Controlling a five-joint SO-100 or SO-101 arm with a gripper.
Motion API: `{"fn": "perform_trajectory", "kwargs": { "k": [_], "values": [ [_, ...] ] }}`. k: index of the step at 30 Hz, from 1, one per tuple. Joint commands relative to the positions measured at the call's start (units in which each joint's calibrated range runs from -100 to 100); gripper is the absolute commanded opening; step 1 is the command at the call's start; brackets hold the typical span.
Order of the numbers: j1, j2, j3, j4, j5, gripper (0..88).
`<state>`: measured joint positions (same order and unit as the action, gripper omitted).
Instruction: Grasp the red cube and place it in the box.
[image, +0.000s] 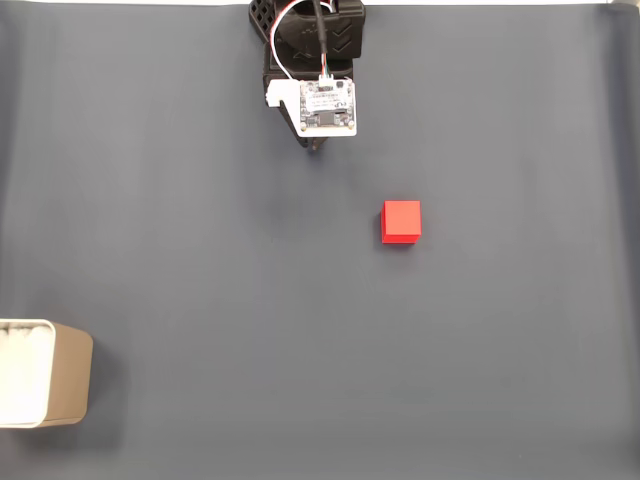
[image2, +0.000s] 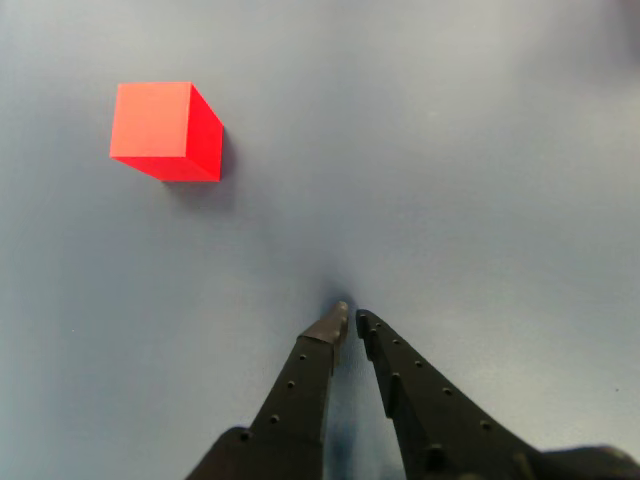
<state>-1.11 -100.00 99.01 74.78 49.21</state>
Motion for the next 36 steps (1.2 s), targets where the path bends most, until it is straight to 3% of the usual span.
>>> {"fn": "perform_trajectory", "kwargs": {
  "k": [1, 17, 36],
  "values": [
    [0.3, 0.1, 0.8, 1.1, -0.5, 0.0],
    [0.4, 0.1, 0.8, 0.5, -1.4, 0.0],
    [1.6, 7.9, -7.9, -14.6, -1.6, 0.0]
  ]
}}
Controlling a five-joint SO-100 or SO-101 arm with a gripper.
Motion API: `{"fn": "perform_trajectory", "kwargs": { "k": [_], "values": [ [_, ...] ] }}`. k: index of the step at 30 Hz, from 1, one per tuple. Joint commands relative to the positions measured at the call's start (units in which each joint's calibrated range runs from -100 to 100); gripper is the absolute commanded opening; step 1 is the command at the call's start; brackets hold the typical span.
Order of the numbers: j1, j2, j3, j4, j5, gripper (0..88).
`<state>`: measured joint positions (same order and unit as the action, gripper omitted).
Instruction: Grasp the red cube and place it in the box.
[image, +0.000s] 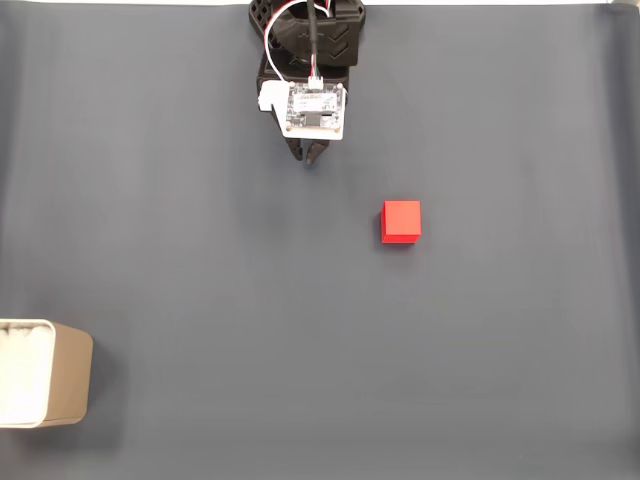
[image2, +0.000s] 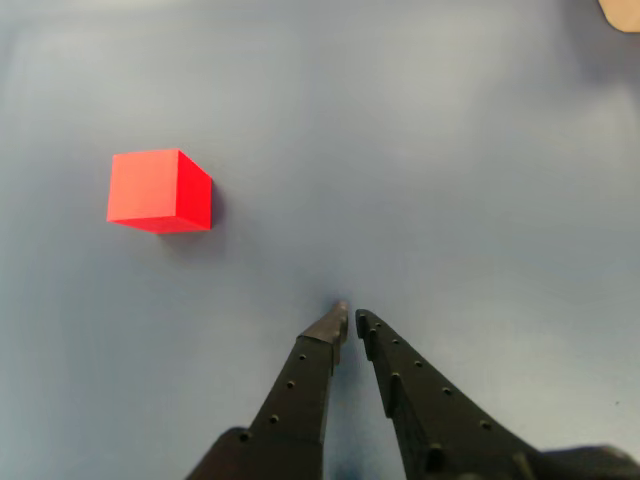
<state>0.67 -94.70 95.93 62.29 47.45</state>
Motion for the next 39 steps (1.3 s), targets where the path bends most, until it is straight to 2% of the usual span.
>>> {"fn": "perform_trajectory", "kwargs": {
  "k": [1, 11, 22, 39],
  "values": [
    [-0.2, 3.4, -6.0, -2.5, 0.1, 0.0],
    [-2.4, 11.9, -18.2, -3.8, -0.4, 0.0],
    [-8.6, 25.6, -34.8, -1.2, -3.0, 0.2],
    [-17.0, 41.7, -49.1, 2.7, -6.1, 9.9]
  ]
}}
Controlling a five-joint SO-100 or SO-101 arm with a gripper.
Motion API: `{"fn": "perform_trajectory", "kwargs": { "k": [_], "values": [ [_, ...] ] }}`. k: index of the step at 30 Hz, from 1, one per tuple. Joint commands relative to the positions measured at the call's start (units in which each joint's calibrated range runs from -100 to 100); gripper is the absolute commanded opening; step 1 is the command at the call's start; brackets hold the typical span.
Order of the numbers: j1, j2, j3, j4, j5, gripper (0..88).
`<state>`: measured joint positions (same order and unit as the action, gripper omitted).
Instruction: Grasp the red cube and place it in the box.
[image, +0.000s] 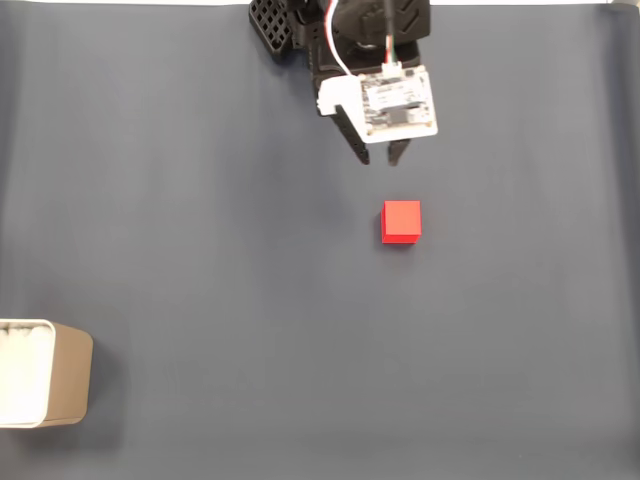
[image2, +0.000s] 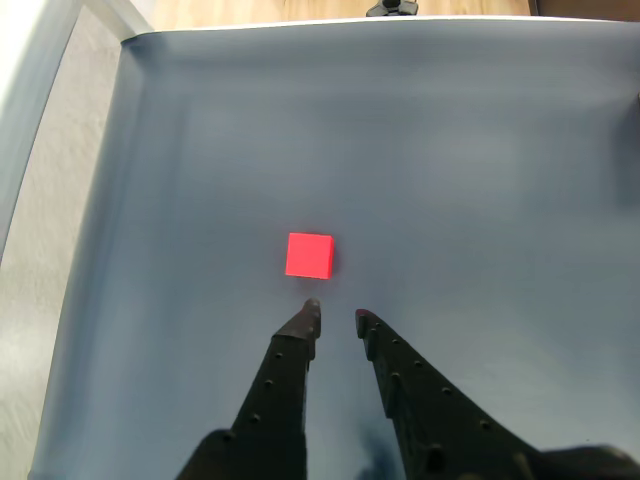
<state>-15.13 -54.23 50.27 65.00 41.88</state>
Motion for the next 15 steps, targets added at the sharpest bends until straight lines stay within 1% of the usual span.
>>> {"fn": "perform_trajectory", "kwargs": {
  "k": [1, 15],
  "values": [
    [-1.5, 1.6, -3.6, -0.2, -0.7, 10.6],
    [-1.7, 8.8, -7.3, -1.5, 0.6, 22.0]
  ]
}}
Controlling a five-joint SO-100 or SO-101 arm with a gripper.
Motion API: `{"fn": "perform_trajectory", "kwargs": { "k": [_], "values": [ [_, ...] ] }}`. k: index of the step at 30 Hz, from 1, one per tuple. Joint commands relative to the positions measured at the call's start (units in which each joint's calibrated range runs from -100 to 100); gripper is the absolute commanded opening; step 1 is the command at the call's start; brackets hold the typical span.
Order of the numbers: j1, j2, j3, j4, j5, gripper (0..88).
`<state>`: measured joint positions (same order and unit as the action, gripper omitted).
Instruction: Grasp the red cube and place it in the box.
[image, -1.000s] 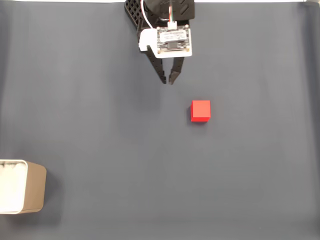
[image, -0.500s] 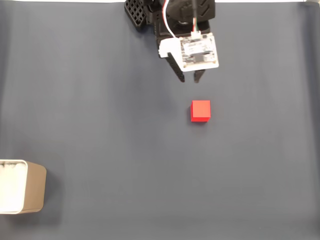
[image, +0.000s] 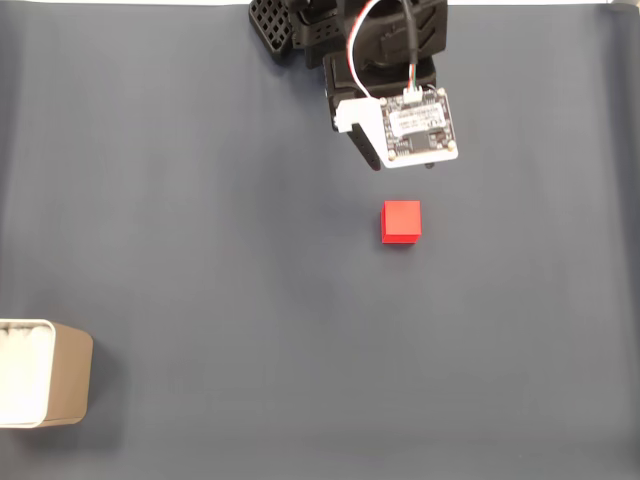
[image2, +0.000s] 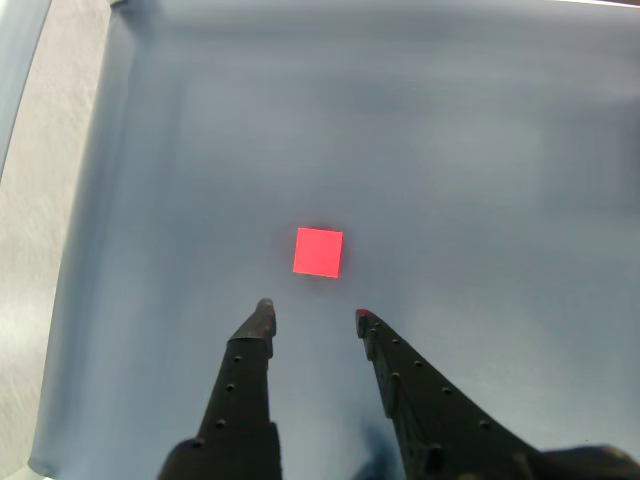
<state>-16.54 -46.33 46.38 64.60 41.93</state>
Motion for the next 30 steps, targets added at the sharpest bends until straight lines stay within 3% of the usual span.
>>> {"fn": "perform_trajectory", "kwargs": {
  "k": [1, 18, 30],
  "values": [
    [-0.1, 1.4, -3.5, -1.4, 0.5, 22.9],
    [1.1, 6.5, -2.5, -9.7, 1.1, 41.9],
    [2.3, 5.0, 7.7, -20.3, 2.1, 44.5]
  ]
}}
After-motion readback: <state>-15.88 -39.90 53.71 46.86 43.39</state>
